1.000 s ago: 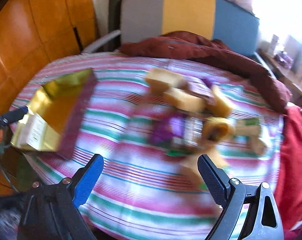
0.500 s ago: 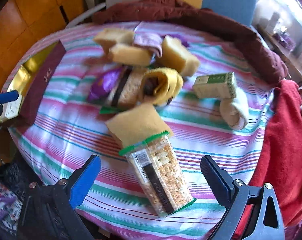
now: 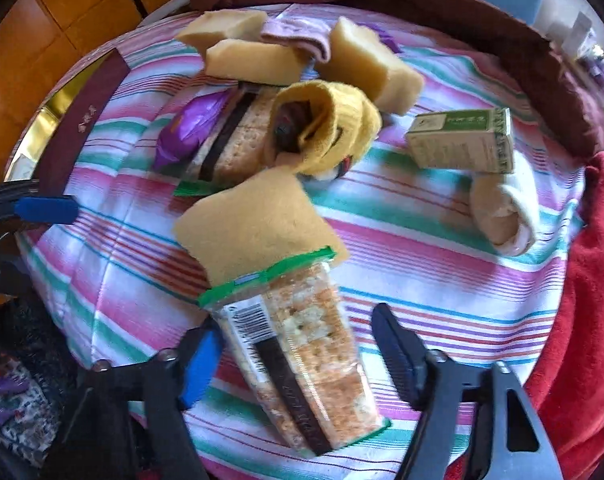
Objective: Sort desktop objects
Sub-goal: 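Grasp the yellow sponge with the left tool while the right tool grasps the cracker packet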
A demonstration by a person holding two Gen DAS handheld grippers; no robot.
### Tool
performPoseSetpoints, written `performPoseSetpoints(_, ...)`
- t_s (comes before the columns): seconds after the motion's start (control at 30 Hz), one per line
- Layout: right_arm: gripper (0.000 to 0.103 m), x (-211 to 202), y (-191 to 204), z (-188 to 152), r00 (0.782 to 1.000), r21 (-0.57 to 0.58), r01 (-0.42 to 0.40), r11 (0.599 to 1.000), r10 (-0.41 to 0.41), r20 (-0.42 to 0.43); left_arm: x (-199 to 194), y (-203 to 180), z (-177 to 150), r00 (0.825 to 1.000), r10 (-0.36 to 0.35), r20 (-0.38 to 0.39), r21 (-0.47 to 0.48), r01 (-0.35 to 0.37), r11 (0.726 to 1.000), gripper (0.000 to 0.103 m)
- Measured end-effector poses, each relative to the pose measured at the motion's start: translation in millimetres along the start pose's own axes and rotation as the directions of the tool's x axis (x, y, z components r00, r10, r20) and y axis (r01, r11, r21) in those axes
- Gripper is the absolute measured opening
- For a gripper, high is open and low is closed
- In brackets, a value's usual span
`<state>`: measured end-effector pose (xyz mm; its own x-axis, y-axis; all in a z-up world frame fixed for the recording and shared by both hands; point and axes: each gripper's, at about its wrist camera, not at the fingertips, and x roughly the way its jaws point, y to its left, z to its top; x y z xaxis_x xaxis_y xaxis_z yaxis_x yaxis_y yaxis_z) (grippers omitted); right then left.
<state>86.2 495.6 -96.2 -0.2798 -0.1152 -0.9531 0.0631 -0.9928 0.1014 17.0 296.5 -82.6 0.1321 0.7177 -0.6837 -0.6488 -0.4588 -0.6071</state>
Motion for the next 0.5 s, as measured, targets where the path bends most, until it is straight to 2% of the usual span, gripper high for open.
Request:
performPoseSetpoints(0.23,0.053,-8.1,-3.4,-6.8,1.0,-0.011,0.029,1.0,-0.028,0.009,35.6,3.4,13.8,0.997,-0.063,-0.032,-0.082,0.06,0.995,0.063)
performPoseSetpoints(0.5,0.052,-17.6,-14.2,-7.7,0.998,0.051,0.043,0.998,-0.045,0.033,61.3,-5.7,25.5,0.995,-0.083,-0.051,-0.11,0.077,0.991,0.063)
